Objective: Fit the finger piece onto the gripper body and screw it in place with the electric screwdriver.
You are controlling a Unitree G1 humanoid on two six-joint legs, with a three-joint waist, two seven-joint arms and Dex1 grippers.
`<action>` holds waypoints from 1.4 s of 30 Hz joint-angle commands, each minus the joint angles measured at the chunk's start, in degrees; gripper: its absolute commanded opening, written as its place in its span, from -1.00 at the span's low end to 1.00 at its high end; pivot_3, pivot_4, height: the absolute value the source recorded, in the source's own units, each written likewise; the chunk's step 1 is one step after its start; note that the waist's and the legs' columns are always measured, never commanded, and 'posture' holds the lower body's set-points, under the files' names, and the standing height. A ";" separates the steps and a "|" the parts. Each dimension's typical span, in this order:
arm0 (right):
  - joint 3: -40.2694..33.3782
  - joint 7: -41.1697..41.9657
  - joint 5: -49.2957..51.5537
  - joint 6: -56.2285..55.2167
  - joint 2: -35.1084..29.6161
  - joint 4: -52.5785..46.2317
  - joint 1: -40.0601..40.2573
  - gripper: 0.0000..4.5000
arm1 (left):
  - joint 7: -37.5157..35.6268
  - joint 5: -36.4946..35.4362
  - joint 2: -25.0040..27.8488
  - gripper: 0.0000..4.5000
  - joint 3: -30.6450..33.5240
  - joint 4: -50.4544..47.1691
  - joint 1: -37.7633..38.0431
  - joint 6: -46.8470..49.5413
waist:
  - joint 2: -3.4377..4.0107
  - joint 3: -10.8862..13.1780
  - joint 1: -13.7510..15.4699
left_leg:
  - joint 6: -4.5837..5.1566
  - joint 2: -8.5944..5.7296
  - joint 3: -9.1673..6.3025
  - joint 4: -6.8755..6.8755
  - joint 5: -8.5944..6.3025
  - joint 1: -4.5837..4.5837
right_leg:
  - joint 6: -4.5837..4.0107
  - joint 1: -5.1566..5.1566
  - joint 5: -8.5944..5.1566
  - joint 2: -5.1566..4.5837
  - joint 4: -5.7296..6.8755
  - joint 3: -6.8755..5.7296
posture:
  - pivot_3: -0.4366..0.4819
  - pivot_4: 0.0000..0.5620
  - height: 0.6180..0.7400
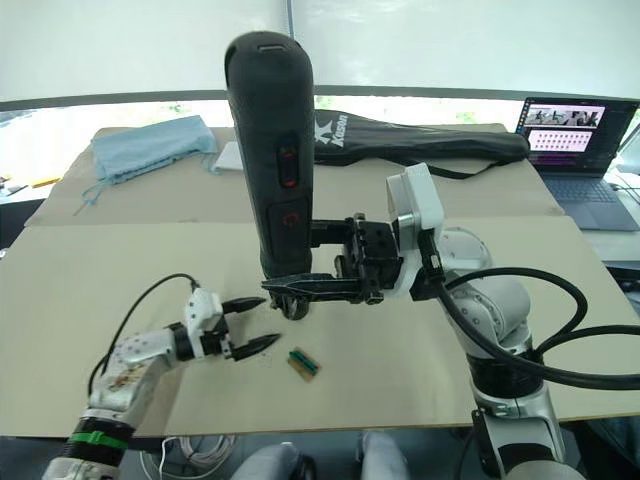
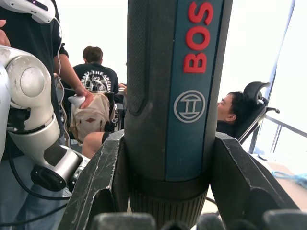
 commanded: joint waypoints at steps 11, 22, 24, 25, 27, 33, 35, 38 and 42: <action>-2.55 -1.11 1.39 -0.97 -0.88 -3.63 -0.15 -0.14 | 5.03 3.89 -6.59 0.98 -3.24 5.21 -4.76 -2.27 | -0.02 -0.01 1.47 | 0.03 -0.03 -0.03 0.11 0.00 0.00 | 0.04 0.06 0.02 -0.13 0.03 0.32 | -0.05 -0.47 1.00; -2.57 -1.08 0.82 -1.47 -0.90 -2.64 -0.43 -0.14 | 6.52 6.36 -7.98 0.98 -5.05 7.67 -7.62 -2.03 | -0.03 -0.02 1.56 | 0.10 -0.03 -0.03 0.11 0.00 -0.01 | 0.05 0.06 0.04 -0.14 0.03 0.42 | -0.05 -0.47 1.00; -2.61 -1.19 0.80 -1.42 -0.98 -2.79 -0.41 -0.14 | 5.67 5.85 -7.66 0.74 -5.00 7.59 -7.53 -1.54 | -0.03 -0.02 1.55 | 0.11 -0.03 -0.03 0.11 0.00 -0.01 | 0.05 0.05 0.04 -0.14 0.03 0.43 | -0.05 -0.47 1.00; -2.62 -1.26 0.82 -1.38 -1.01 -2.86 -0.40 -0.14 | 5.27 5.61 -7.54 0.59 -4.98 7.56 -7.48 -1.26 | -0.03 -0.02 1.55 | 0.12 -0.03 -0.03 0.11 0.00 -0.01 | 0.05 0.05 0.04 -0.14 0.03 0.43 | -0.05 -0.47 1.00; -2.69 -1.41 0.94 -1.23 -1.09 -2.97 -0.48 -0.14 | 4.43 5.77 -7.08 0.13 -5.05 8.12 -7.81 -1.67 | -0.04 -0.02 1.53 | 0.12 -0.02 -0.03 0.11 0.00 -0.01 | 0.05 0.05 0.04 -0.14 0.03 0.43 | -0.05 -0.47 1.00; -2.77 -1.65 1.34 -0.79 -1.45 -3.19 -0.62 -0.14 | -0.78 4.80 -5.96 0.03 -5.53 11.15 -10.38 -2.45 | -0.04 -0.03 1.47 | 0.13 -0.02 -0.03 0.11 0.00 -0.01 | 0.05 0.04 0.04 -0.13 0.04 0.43 | -0.05 -0.47 1.00; -2.73 -1.73 1.59 -0.55 -1.61 -3.17 -0.77 -0.14 | -3.24 4.57 -5.36 0.03 -5.81 13.08 -11.84 -2.17 | -0.05 -0.03 1.47 | 0.13 -0.02 -0.03 0.11 0.00 -0.02 | 0.05 0.03 0.04 -0.13 0.03 0.42 | -0.05 -0.47 1.00; -2.68 -1.85 1.83 -0.33 -1.73 -3.14 -1.01 -0.14 | -5.88 5.09 -4.66 0.03 -6.19 15.66 -13.32 -3.38 | -0.05 -0.03 1.33 | 0.14 -0.02 -0.03 0.11 0.00 -0.03 | 0.05 0.03 0.04 -0.12 0.02 0.41 | -0.05 -0.47 1.00; -2.64 -1.95 1.98 -0.14 -1.77 -3.10 -1.20 -0.14 | -7.19 6.20 -4.33 0.03 -6.48 18.49 -14.90 -5.57 | -0.05 -0.03 1.25 | 0.14 -0.02 -0.03 0.10 0.00 -0.03 | 0.05 0.03 0.04 -0.12 0.02 0.41 | -0.05 -0.47 1.00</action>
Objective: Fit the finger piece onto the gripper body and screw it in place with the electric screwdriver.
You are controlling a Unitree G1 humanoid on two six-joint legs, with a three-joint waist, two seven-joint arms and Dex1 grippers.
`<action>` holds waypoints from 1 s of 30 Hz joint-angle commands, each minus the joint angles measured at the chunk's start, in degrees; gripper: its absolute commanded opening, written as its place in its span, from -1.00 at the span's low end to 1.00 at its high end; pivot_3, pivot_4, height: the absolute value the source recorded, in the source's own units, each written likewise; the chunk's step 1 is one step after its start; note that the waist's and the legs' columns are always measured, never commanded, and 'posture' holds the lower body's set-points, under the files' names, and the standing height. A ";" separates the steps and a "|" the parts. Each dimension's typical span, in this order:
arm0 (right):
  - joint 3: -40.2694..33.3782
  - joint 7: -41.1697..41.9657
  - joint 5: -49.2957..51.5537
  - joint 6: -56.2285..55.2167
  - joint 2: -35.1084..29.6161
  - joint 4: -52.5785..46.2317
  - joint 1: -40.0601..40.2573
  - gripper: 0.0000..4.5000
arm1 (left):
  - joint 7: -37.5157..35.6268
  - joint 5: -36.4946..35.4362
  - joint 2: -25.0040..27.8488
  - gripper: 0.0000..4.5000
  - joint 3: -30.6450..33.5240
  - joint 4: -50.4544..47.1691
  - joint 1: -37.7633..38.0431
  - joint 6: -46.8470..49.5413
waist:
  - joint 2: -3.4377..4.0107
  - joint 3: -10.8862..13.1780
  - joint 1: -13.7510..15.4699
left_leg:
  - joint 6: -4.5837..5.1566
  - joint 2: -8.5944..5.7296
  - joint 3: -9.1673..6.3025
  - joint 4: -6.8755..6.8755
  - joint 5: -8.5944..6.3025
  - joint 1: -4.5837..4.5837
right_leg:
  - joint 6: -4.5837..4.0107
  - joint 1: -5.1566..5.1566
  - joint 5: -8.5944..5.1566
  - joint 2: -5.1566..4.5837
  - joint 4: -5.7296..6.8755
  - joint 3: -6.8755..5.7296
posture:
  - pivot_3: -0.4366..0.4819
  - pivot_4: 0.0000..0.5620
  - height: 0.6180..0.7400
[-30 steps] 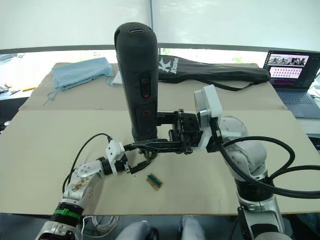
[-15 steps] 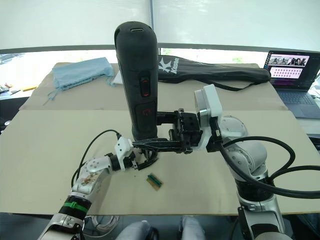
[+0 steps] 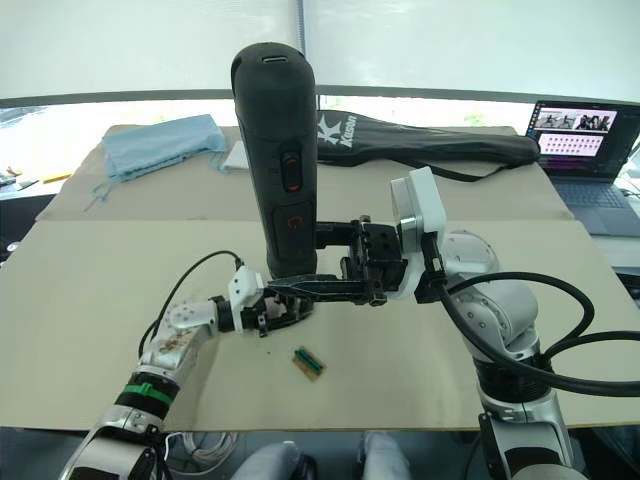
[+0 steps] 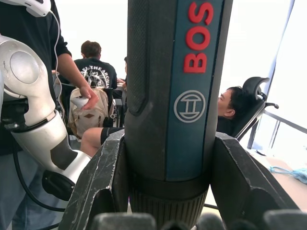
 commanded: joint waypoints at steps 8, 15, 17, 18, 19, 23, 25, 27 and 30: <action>-2.23 -0.89 2.09 -0.01 -0.14 -2.25 -1.70 -0.14 | -0.82 1.08 0.40 0.49 -0.91 1.77 0.69 -0.24 | -0.01 -0.01 -0.03 | 0.00 0.00 0.00 0.00 0.00 0.00 | 0.00 0.00 0.00 0.00 0.00 0.01 | -0.05 -0.47 1.00; -2.09 -0.85 2.12 -0.02 -0.11 -2.08 -1.94 -0.14 | 0.10 -0.84 0.91 0.98 0.70 -3.36 4.73 0.31 | -0.01 -0.01 -0.14 | 0.00 0.01 0.00 -0.01 0.00 0.00 | 0.00 -0.02 0.00 0.00 0.00 0.03 | -0.05 -0.47 1.00; -2.06 -0.78 2.14 -0.01 -0.13 -2.07 -1.94 -0.14 | 1.65 -1.88 0.65 0.98 1.79 -6.42 6.53 1.23 | -0.01 -0.01 -0.31 | 0.00 0.02 0.01 -0.02 0.00 0.00 | 0.00 -0.04 0.00 0.00 0.00 0.05 | -0.05 -0.47 1.00; -2.04 -0.74 2.15 -0.01 -0.13 -2.06 -1.92 -0.14 | 2.38 -1.97 0.55 0.98 1.99 -7.54 7.09 1.58 | -0.01 -0.01 -0.32 | 0.00 0.02 0.01 -0.02 0.00 0.00 | 0.00 -0.05 0.00 0.00 0.01 0.07 | -0.05 -0.47 1.00; -2.05 -0.74 2.21 0.03 -0.16 -2.14 -1.87 -0.14 | 2.95 -1.98 0.53 0.98 1.94 -8.65 7.66 1.95 | -0.01 -0.01 -0.30 | 0.00 0.02 0.01 -0.02 0.00 0.00 | 0.00 -0.06 0.00 0.01 0.01 0.06 | -0.05 -0.47 1.00; -1.90 -0.65 2.19 0.01 -0.02 -1.95 -2.00 -0.14 | 4.91 -1.91 0.46 0.98 1.49 -11.40 9.29 3.35 | -0.01 -0.01 -0.22 | 0.00 0.03 0.01 -0.02 0.00 0.00 | -0.01 -0.06 0.00 0.00 0.02 0.07 | -0.05 -0.47 1.00; -1.81 -0.60 2.15 -0.03 0.07 -1.85 -2.08 -0.14 | 6.19 -1.34 0.33 0.98 1.39 -11.50 9.62 3.52 | -0.01 -0.01 -0.20 | 0.00 0.03 0.01 -0.02 0.00 -0.01 | -0.01 -0.06 0.00 0.01 0.01 0.07 | -0.05 -0.47 1.00; -1.78 -0.55 2.18 -0.02 0.10 -1.85 -2.12 -0.14 | 7.53 -1.17 0.10 0.98 1.67 -11.01 9.51 3.88 | -0.01 -0.01 -0.18 | 0.00 0.03 0.01 -0.02 0.00 -0.01 | -0.01 -0.06 0.00 0.01 0.01 0.06 | -0.05 -0.47 1.00; -1.77 -0.46 2.18 -0.01 0.07 -1.80 -2.18 -0.14 | 8.63 -0.99 0.25 0.98 1.96 -10.02 8.94 4.15 | -0.01 -0.01 -0.16 | 0.00 0.03 0.01 -0.01 0.00 0.00 | -0.01 -0.05 0.00 0.01 0.03 0.07 | -0.05 -0.47 1.00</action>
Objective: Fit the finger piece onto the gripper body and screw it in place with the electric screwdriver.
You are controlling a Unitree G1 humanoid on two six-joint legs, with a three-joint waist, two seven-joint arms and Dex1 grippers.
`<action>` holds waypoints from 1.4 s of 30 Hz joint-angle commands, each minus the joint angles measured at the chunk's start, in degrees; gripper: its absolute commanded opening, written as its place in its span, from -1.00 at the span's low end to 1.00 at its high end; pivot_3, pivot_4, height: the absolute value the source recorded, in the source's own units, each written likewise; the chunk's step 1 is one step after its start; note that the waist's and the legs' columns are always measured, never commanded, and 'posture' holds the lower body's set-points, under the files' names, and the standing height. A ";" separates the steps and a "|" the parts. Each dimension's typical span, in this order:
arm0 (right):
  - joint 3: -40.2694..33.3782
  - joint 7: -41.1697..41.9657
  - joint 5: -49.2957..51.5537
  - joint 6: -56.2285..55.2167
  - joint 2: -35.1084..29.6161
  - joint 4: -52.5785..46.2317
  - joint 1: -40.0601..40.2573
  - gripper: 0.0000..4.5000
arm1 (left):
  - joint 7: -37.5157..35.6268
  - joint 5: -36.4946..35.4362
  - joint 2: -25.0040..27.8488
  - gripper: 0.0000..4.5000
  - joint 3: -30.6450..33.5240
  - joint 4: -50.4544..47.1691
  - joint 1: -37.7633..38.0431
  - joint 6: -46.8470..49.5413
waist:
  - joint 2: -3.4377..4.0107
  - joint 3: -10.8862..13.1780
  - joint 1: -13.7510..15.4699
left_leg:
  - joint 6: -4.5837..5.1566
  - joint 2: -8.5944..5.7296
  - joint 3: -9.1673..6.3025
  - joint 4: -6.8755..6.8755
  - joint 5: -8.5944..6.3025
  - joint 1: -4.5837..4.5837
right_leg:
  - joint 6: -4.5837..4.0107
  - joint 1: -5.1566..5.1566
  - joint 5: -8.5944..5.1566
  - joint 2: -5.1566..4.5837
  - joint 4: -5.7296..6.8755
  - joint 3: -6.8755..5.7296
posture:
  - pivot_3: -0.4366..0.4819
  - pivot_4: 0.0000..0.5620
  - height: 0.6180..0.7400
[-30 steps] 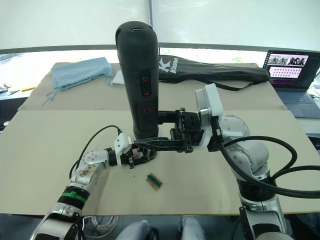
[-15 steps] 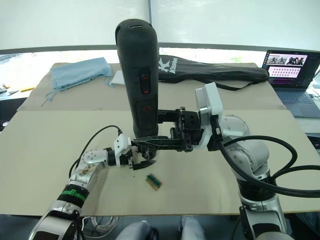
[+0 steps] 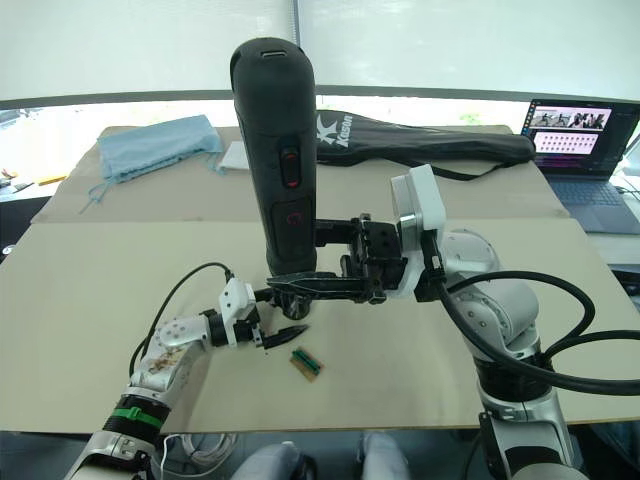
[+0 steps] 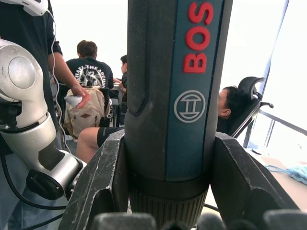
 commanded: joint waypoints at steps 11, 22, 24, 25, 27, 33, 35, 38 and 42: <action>-1.78 0.83 2.33 0.58 -0.02 -0.25 -3.84 -0.14 | -1.03 0.35 1.67 0.04 0.05 4.41 -1.22 0.79 | 0.00 0.00 -0.07 | 0.00 0.00 0.00 0.01 0.00 0.01 | -0.01 -0.01 0.00 0.00 0.08 0.02 | -0.05 -0.47 1.00; -0.54 -1.94 3.76 6.58 3.14 3.16 -11.13 -0.14 | -2.27 0.92 1.42 0.01 -0.28 6.58 -1.89 -1.52 | 0.00 -0.01 -0.08 | 0.00 0.01 0.01 0.02 0.00 0.01 | -0.04 -0.07 0.00 0.00 0.20 0.03 | -0.05 -0.47 1.00; 0.52 -2.41 3.48 7.89 4.08 4.01 -13.26 -0.14 | -2.17 1.13 1.34 0.01 -0.46 6.66 -1.64 -1.81 | -0.01 -0.02 -0.09 | 0.00 0.01 0.01 0.02 0.00 0.01 | -0.04 -0.07 0.00 0.00 0.21 0.04 | -0.05 -0.47 1.00; 1.18 -2.89 3.56 9.00 4.62 4.39 -14.34 -0.14 | -2.07 1.26 1.26 0.01 -0.65 6.52 -1.38 -1.84 | -0.01 -0.02 -0.11 | 0.00 0.00 0.01 0.02 0.00 0.01 | -0.04 -0.07 0.01 -0.01 0.21 0.04 | -0.05 -0.47 1.00; 2.13 -3.89 2.56 9.70 6.02 5.52 -16.01 -0.14 | -1.90 1.52 1.09 0.01 -0.94 6.51 -1.18 -2.06 | 0.00 -0.02 -0.20 | 0.00 0.00 0.02 0.03 0.00 0.01 | -0.04 -0.09 0.01 -0.01 0.27 0.06 | -0.05 -0.47 1.00; 3.79 -5.15 -1.85 8.46 8.75 9.73 -19.30 -0.14 | -1.99 1.44 0.85 0.01 -1.28 6.29 -0.93 -1.57 | -0.03 -0.06 -0.32 | 0.00 -0.04 0.03 0.04 0.00 0.02 | -0.06 -0.10 0.00 -0.02 0.34 0.05 | -0.05 -0.47 1.00; 4.11 -5.42 -3.04 8.26 9.69 10.92 -20.08 -0.14 | -1.95 1.53 0.90 0.01 -1.35 6.25 -0.82 -1.47 | -0.03 -0.06 -0.38 | 0.00 -0.05 0.03 0.04 0.00 0.02 | -0.05 -0.11 0.00 -0.03 0.36 0.04 | -0.05 -0.47 1.00; 4.99 -5.47 -5.24 7.85 10.30 12.69 -20.71 -0.14 | -1.65 1.78 0.99 0.01 -1.34 6.37 -0.84 -1.39 | -0.03 -0.06 -0.43 | 0.00 -0.05 0.02 0.03 0.01 0.02 | -0.06 -0.13 0.00 -0.02 0.66 0.03 | -0.05 -0.47 1.00; 5.68 -5.61 -7.81 8.14 11.18 14.81 -21.52 -0.14 | -1.63 1.85 1.17 0.01 -1.36 6.39 -0.80 -1.24 | -0.02 -0.06 -0.55 | 0.00 -0.06 0.02 0.05 0.01 0.02 | -0.05 -0.12 0.00 -0.02 0.66 0.01 | -0.05 -0.47 1.00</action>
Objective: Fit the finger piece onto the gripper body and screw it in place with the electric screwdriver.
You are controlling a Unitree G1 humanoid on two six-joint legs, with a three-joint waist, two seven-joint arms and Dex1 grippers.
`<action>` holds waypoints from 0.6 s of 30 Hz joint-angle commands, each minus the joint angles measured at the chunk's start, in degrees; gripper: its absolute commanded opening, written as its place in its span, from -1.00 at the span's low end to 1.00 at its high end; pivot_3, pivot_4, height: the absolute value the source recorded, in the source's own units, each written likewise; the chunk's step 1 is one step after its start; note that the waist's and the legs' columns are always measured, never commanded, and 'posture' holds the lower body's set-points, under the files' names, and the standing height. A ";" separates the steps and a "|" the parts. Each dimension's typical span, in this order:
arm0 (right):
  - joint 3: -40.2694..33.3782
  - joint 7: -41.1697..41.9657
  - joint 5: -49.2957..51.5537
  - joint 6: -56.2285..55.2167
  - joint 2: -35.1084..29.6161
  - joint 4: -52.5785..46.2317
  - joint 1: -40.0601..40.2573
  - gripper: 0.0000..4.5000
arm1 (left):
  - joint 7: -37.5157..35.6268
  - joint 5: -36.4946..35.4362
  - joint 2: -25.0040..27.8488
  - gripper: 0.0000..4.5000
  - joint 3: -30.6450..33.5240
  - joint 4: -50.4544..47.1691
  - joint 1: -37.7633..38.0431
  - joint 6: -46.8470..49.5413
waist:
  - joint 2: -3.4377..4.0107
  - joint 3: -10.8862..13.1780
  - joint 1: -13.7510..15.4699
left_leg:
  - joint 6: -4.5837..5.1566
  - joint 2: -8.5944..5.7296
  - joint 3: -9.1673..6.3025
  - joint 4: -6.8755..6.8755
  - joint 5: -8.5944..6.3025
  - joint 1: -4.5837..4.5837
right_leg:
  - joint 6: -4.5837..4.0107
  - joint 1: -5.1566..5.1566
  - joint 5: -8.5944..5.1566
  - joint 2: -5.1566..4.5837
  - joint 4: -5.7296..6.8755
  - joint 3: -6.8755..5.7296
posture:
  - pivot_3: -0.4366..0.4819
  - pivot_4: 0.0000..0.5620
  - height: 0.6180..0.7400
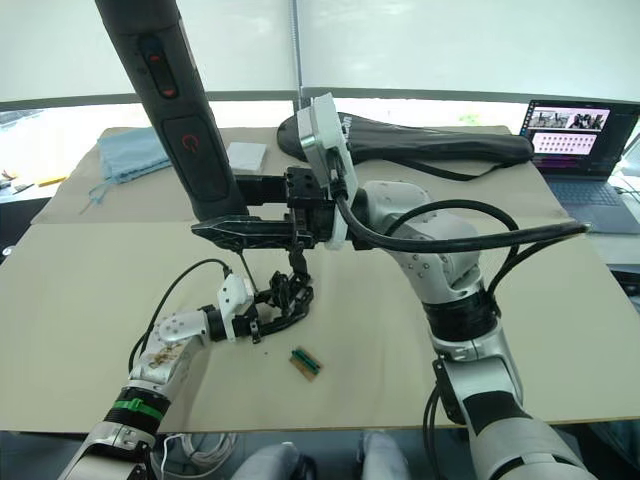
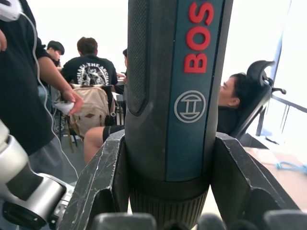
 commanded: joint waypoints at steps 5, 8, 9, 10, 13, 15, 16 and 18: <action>-0.49 -0.50 -2.19 -1.68 3.26 1.56 -3.53 -0.14 | 0.15 1.51 0.39 0.01 -1.28 1.62 1.79 1.60 | 0.00 0.00 -0.28 | -0.01 0.00 0.00 -0.01 0.01 0.00 | 0.00 -0.01 0.00 0.02 0.01 -0.01 | -0.05 -0.47 1.00; -0.14 -0.36 -3.10 -1.65 4.05 2.10 -3.53 -0.14 | 0.07 1.52 0.38 0.01 -1.46 1.40 1.95 1.73 | 0.00 0.00 -0.27 | -0.01 -0.01 -0.01 0.00 0.01 0.01 | 0.00 0.00 0.00 0.02 0.01 -0.05 | -0.05 -0.47 1.00; 0.04 -0.31 -3.45 -1.66 4.14 2.25 -3.47 -0.14 | 0.07 1.50 0.38 0.01 -1.49 1.34 1.97 1.79 | 0.00 0.00 -0.30 | -0.01 -0.02 -0.01 0.00 0.01 0.01 | 0.00 0.00 0.00 0.02 0.01 -0.06 | -0.05 -0.47 1.00; 0.20 -0.33 -3.83 -1.57 4.17 2.37 -3.38 -0.14 | 0.05 1.49 0.39 0.01 -1.51 1.29 1.98 1.84 | 0.00 0.00 -0.32 | -0.01 -0.03 0.00 0.00 0.01 0.01 | 0.00 0.00 0.00 0.02 0.02 -0.07 | -0.05 -0.47 1.00; 0.48 -0.53 -4.95 -1.26 4.15 2.77 -3.06 -0.14 | 0.00 1.45 0.45 0.01 -1.55 1.13 2.11 2.00 | 0.00 0.00 -0.36 | -0.02 -0.03 0.00 -0.01 0.01 0.01 | 0.00 0.00 0.00 0.03 0.02 -0.17 | -0.05 -0.47 1.00; 0.67 -0.46 -5.74 -1.56 4.15 3.09 -2.90 -0.14 | 0.00 1.44 0.48 0.01 -1.57 0.95 2.25 2.12 | 0.00 0.00 -0.40 | -0.02 -0.03 0.00 -0.01 0.01 0.01 | 0.00 0.00 0.00 0.03 0.02 -0.24 | -0.05 -0.47 1.00; 0.70 -0.39 -6.06 -1.66 4.19 3.18 -2.85 -0.14 | 0.00 1.42 0.49 0.01 -1.58 0.88 2.29 2.18 | 0.01 0.00 -0.42 | -0.02 -0.03 0.00 -0.01 0.01 0.01 | 0.00 0.00 0.00 0.03 0.01 -0.26 | -0.05 -0.47 1.00; 0.97 -0.51 -7.08 -1.87 4.33 3.69 -2.63 -0.14 | -0.08 1.36 0.52 0.01 -1.66 0.63 2.38 2.43 | 0.01 0.00 -0.47 | -0.03 -0.04 0.00 -0.01 0.01 0.01 | 0.00 0.00 0.00 0.03 0.01 -0.33 | -0.05 -0.47 1.00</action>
